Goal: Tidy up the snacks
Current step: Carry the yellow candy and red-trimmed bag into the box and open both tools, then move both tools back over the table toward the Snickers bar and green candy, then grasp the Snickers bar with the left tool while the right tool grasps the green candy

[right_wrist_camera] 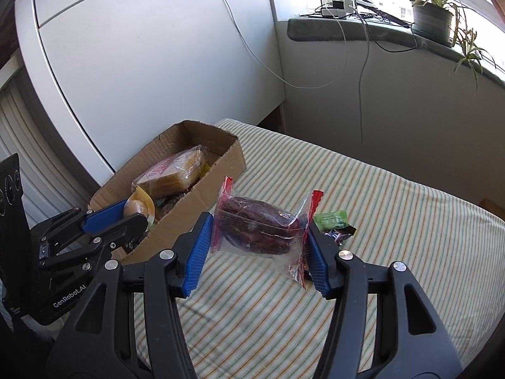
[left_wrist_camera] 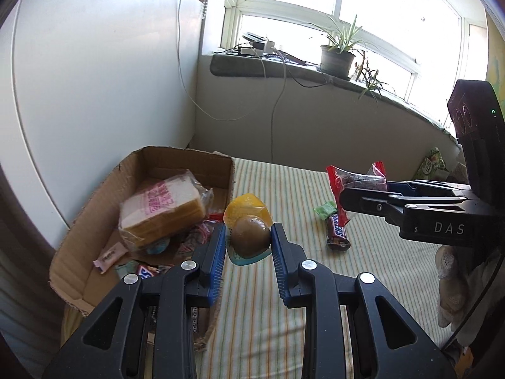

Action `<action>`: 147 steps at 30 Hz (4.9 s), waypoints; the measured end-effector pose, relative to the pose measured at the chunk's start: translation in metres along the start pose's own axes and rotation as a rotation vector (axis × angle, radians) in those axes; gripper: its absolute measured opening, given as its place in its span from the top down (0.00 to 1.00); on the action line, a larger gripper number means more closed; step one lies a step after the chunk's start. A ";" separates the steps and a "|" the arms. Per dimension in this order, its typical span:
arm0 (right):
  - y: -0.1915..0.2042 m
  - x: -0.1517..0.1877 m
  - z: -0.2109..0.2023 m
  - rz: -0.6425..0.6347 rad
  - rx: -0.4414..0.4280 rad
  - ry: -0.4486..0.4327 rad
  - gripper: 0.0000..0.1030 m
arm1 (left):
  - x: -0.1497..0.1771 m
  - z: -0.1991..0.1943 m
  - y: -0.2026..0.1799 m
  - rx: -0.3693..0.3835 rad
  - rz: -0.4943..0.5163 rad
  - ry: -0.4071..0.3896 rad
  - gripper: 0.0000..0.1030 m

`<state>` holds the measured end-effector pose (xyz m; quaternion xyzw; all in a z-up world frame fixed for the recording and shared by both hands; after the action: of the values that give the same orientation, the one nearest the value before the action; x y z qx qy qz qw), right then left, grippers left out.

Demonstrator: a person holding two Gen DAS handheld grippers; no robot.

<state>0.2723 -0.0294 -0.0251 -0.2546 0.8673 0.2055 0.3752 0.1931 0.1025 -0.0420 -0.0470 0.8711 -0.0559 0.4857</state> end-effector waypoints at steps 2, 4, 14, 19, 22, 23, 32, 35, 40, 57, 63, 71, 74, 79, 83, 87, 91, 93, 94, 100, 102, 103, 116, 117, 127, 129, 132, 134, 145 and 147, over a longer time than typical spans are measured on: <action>0.009 -0.001 0.006 -0.011 -0.011 0.003 0.44 | 0.000 -0.002 0.007 -0.015 -0.009 -0.004 0.74; 0.016 -0.002 0.011 -0.026 -0.019 0.005 0.44 | 0.000 -0.004 0.016 -0.028 -0.019 -0.008 0.74; 0.052 -0.009 0.035 -0.067 -0.054 0.015 0.43 | 0.004 -0.013 0.057 -0.095 -0.064 -0.017 0.74; 0.070 -0.010 0.048 -0.095 -0.073 0.030 0.43 | 0.007 -0.016 0.072 -0.124 -0.077 -0.016 0.74; 0.082 -0.010 0.055 -0.113 -0.084 0.037 0.43 | 0.008 -0.017 0.079 -0.137 -0.082 -0.016 0.74; 0.086 -0.010 0.057 -0.118 -0.086 0.040 0.43 | 0.008 -0.017 0.082 -0.141 -0.083 -0.016 0.74; 0.106 -0.006 0.075 -0.151 -0.114 0.069 0.43 | 0.012 -0.018 0.099 -0.172 -0.098 -0.010 0.74; 0.110 -0.005 0.082 -0.157 -0.116 0.079 0.43 | 0.013 -0.015 0.104 -0.178 -0.104 -0.005 0.74; 0.116 -0.004 0.092 -0.170 -0.122 0.096 0.43 | 0.014 -0.016 0.108 -0.185 -0.112 0.000 0.73; 0.116 -0.005 0.101 -0.180 -0.097 0.086 0.26 | 0.011 -0.014 0.113 -0.217 -0.111 -0.005 0.55; 0.109 -0.008 0.093 -0.173 -0.072 0.064 0.16 | 0.010 -0.016 0.112 -0.234 -0.108 -0.021 0.33; 0.100 -0.012 0.083 -0.165 -0.050 0.046 0.15 | 0.009 -0.015 0.107 -0.250 -0.095 -0.020 0.21; 0.096 -0.013 0.077 -0.161 -0.045 0.030 0.08 | 0.008 -0.015 0.104 -0.248 -0.097 -0.017 0.21; 0.086 -0.015 0.067 -0.146 -0.038 0.017 0.08 | 0.007 -0.015 0.096 -0.242 -0.088 -0.017 0.21; 0.077 -0.016 0.061 -0.137 -0.025 0.006 0.08 | 0.005 -0.014 0.085 -0.232 -0.079 -0.022 0.21; 0.064 -0.016 0.052 -0.127 -0.011 -0.004 0.08 | 0.002 -0.013 0.073 -0.218 -0.065 -0.023 0.21; 0.048 -0.015 0.044 -0.115 0.006 -0.013 0.08 | 0.000 -0.010 0.063 -0.201 -0.055 -0.023 0.21; 0.040 -0.015 0.040 -0.117 0.024 -0.020 0.08 | -0.001 -0.008 0.057 -0.185 -0.049 -0.019 0.21; 0.035 -0.015 0.037 -0.116 0.034 -0.023 0.08 | -0.002 -0.007 0.053 -0.180 -0.044 -0.018 0.21; -0.004 -0.014 0.022 -0.080 0.084 -0.059 0.08 | -0.007 0.000 0.033 -0.146 -0.024 -0.027 0.21; -0.019 -0.014 0.017 -0.065 0.102 -0.066 0.08 | -0.008 0.004 0.027 -0.130 -0.022 -0.025 0.21; -0.027 -0.013 0.016 -0.058 0.115 -0.063 0.08 | -0.008 0.005 0.023 -0.122 -0.021 -0.024 0.21; -0.103 -0.002 0.030 0.042 0.102 0.063 0.08 | 0.001 0.035 -0.042 0.031 0.017 0.037 0.27; -0.104 -0.001 0.034 0.031 0.097 0.074 0.08 | 0.003 0.039 -0.047 0.043 0.022 0.048 0.28; -0.104 0.010 0.073 -0.079 0.069 0.165 0.08 | 0.020 0.068 -0.082 0.154 0.028 0.128 0.47; -0.104 0.012 0.081 -0.096 0.067 0.177 0.09 | 0.024 0.074 -0.086 0.167 0.025 0.142 0.47; -0.107 0.014 0.092 -0.106 0.059 0.199 0.13 | 0.030 0.084 -0.091 0.190 0.021 0.165 0.47; -0.106 0.016 0.097 -0.114 0.049 0.206 0.14 | 0.032 0.091 -0.095 0.201 0.026 0.176 0.47; -0.098 0.024 0.120 -0.202 0.038 0.258 0.37 | 0.036 0.120 -0.113 0.229 0.049 0.214 0.47; -0.095 0.025 0.125 -0.214 0.041 0.259 0.40 | 0.036 0.125 -0.115 0.226 0.047 0.225 0.47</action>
<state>0.3821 -0.0429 -0.1385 -0.3622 0.8803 0.1122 0.2852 0.2843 -0.0227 -0.1208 0.0348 0.9089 -0.1469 0.3886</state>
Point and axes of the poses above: each gripper's, at about its wrist camera, not at the fingertips, and z roughly the way its jaws point, y to its left, x to its underside, the point moved 3 cm from there along z, roughly the way its jaws point, and after that the axes turned 6 degrees about -y, right-handed, at the moved point
